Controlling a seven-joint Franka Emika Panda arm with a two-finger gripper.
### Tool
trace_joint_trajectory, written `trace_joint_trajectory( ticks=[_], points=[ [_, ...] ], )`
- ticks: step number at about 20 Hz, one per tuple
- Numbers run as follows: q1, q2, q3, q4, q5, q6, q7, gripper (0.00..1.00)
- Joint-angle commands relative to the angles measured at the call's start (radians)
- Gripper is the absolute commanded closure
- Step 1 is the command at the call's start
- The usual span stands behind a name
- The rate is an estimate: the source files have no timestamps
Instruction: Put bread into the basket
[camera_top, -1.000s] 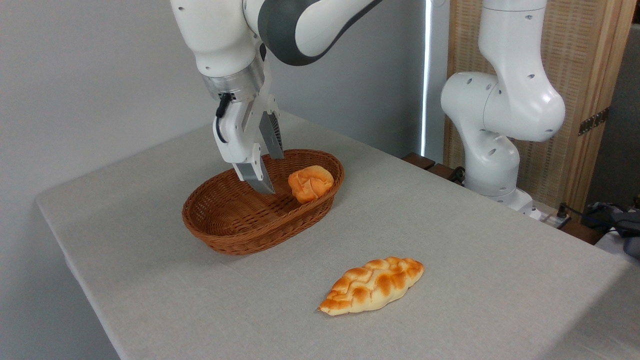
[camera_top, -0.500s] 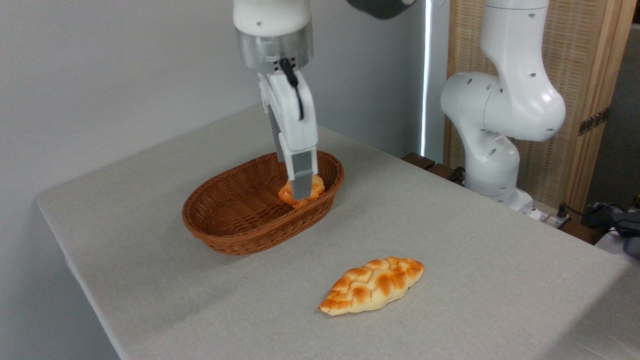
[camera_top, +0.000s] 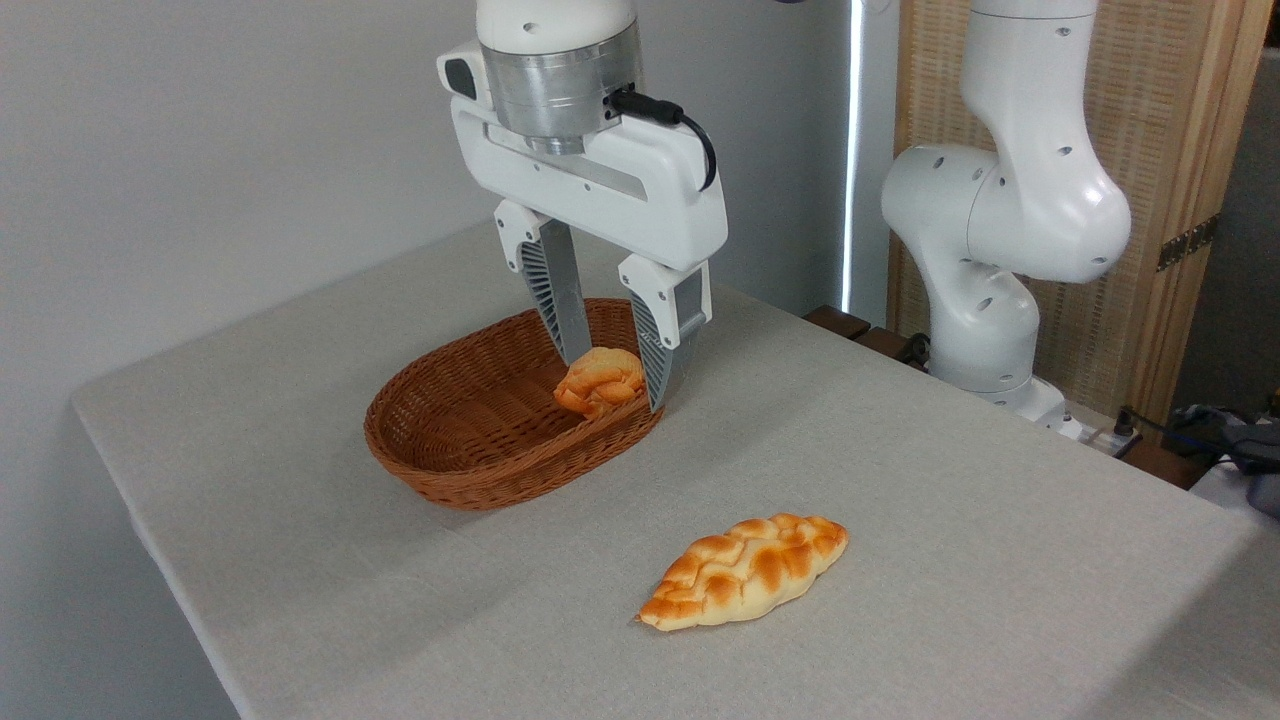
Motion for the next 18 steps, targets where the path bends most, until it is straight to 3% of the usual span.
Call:
trace_joint_trajectory(
  ticks=[1,3,9,13,18],
  points=[
    [-0.011,0.045,-0.024,0.033,0.021,0.098,-0.169,0.00],
    [-0.018,0.062,-0.027,0.035,0.028,0.155,-0.276,0.00],
    [-0.019,0.086,-0.057,0.035,0.017,0.204,-0.379,0.00],
    [-0.019,0.088,-0.067,0.033,0.018,0.203,-0.338,0.00],
    [-0.018,0.085,-0.057,0.033,0.017,0.194,-0.113,0.00]
  ],
)
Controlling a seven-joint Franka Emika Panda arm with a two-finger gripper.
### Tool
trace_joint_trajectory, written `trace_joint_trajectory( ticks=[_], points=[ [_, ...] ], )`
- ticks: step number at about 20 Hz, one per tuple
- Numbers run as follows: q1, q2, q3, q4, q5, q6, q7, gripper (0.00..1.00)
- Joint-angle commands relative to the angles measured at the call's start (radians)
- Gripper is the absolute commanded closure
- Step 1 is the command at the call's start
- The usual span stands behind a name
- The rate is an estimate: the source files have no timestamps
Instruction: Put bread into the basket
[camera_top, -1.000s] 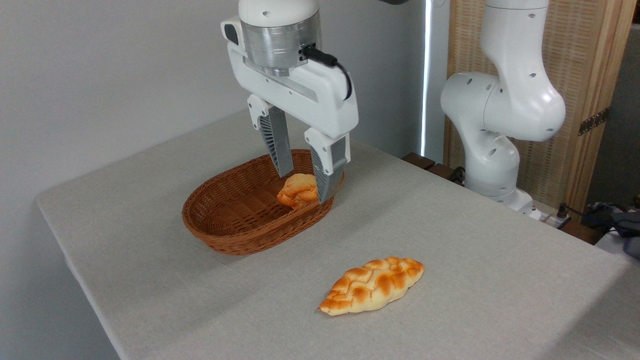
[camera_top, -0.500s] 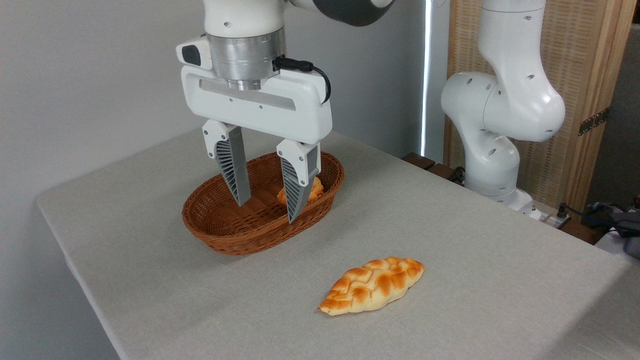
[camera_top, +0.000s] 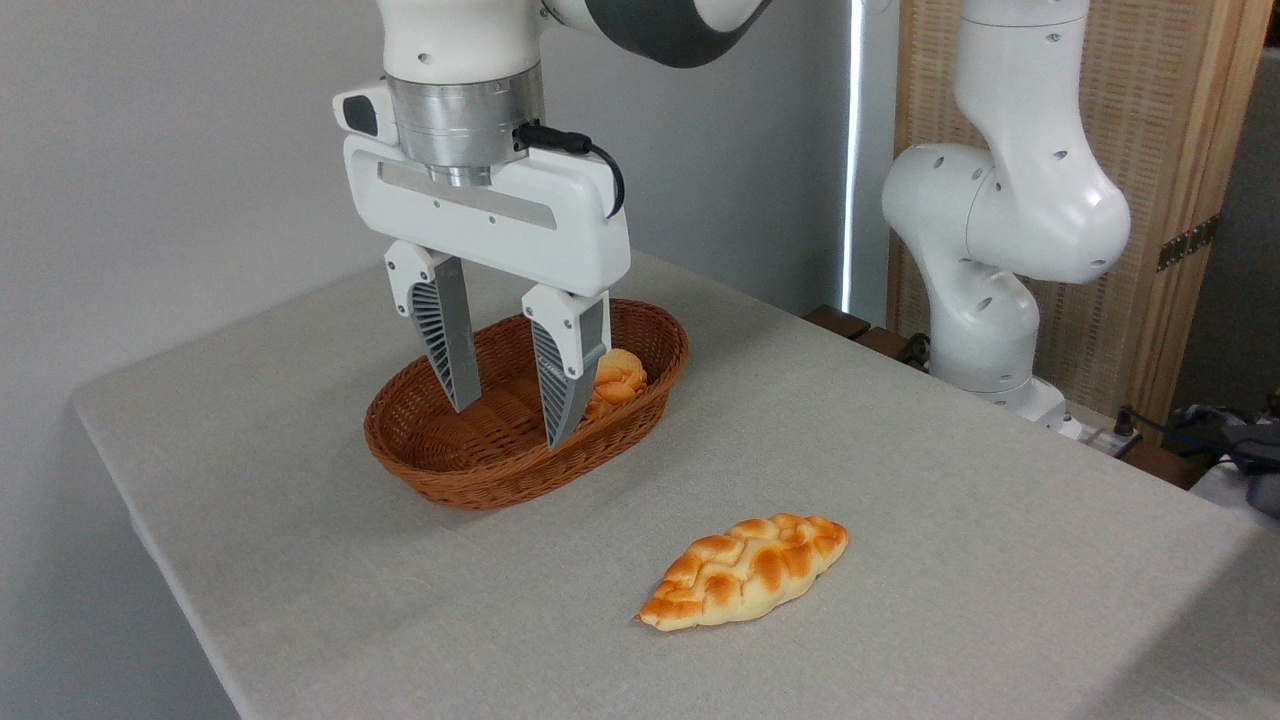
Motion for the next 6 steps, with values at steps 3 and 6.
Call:
trace_joint_trajectory(
  ticks=[3,6],
  points=[
    [0.003,0.002,0.012,0.014,0.008,-0.009,0.253,0.00],
    [0.006,0.004,0.012,0.012,0.006,-0.026,0.335,0.00]
  ],
)
